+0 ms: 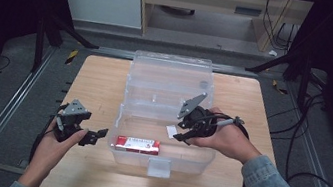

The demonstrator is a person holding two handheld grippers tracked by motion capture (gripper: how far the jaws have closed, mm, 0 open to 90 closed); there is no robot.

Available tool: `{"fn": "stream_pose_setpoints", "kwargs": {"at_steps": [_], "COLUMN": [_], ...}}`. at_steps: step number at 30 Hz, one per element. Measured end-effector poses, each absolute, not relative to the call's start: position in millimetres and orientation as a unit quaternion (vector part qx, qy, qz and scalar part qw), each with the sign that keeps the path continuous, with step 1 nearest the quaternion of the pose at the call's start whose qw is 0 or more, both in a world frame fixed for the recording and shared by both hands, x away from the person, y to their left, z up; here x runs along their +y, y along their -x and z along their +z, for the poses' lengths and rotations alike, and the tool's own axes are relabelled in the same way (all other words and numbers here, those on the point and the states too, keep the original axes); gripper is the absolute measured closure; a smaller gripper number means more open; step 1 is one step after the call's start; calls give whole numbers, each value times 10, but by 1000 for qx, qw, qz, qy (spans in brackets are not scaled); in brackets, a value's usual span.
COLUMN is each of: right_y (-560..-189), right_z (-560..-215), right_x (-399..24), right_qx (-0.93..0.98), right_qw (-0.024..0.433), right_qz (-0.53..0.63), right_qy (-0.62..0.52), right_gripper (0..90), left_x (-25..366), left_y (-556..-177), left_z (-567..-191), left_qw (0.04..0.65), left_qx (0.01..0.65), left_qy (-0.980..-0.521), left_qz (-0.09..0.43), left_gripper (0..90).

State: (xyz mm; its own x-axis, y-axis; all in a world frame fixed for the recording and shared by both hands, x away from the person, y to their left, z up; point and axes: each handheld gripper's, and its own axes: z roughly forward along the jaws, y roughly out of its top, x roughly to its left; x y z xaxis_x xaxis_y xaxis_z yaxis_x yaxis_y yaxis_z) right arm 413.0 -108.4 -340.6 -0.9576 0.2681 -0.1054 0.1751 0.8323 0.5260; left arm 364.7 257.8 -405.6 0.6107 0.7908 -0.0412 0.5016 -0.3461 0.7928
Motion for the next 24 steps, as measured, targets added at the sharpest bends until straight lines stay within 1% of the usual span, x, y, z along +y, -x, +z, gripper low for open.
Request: {"fn": "stream_pose_setpoints", "kwargs": {"at_steps": [9,12,17,18,22,23,24], "right_y": [-4184,-4214,-4276,-4313,-4382,-4382,-4415], "right_z": [-3252,-3206,-3174,-3157,-3119,-3119,-3092], "right_x": [-1308,-1385,-1460,-1494,-1533,-1533,-1546], "right_qx": [946,946,941,940,939,939,938], "right_qw": [100,104,110,111,119,119,126], "right_qz": [273,268,269,270,262,262,261], "right_qy": [-140,-151,-171,-177,-188,-188,-192], "right_gripper": [560,558,532,516,463,463,434], "left_x": [2385,2280,2137,2060,1929,1929,1881], "left_y": [-3552,-3479,-3444,-3442,-3463,-3463,-3476], "left_z": [-3797,-3682,-3612,-3618,-3670,-3670,-3706], "left_qw": [401,397,385,387,372,372,365], "left_qx": [347,318,281,269,251,251,244], "left_qy": [-826,-839,-858,-864,-878,-878,-884], "left_qz": [190,195,189,174,165,165,161], "left_gripper": [173,195,209,215,228,228,231]}}
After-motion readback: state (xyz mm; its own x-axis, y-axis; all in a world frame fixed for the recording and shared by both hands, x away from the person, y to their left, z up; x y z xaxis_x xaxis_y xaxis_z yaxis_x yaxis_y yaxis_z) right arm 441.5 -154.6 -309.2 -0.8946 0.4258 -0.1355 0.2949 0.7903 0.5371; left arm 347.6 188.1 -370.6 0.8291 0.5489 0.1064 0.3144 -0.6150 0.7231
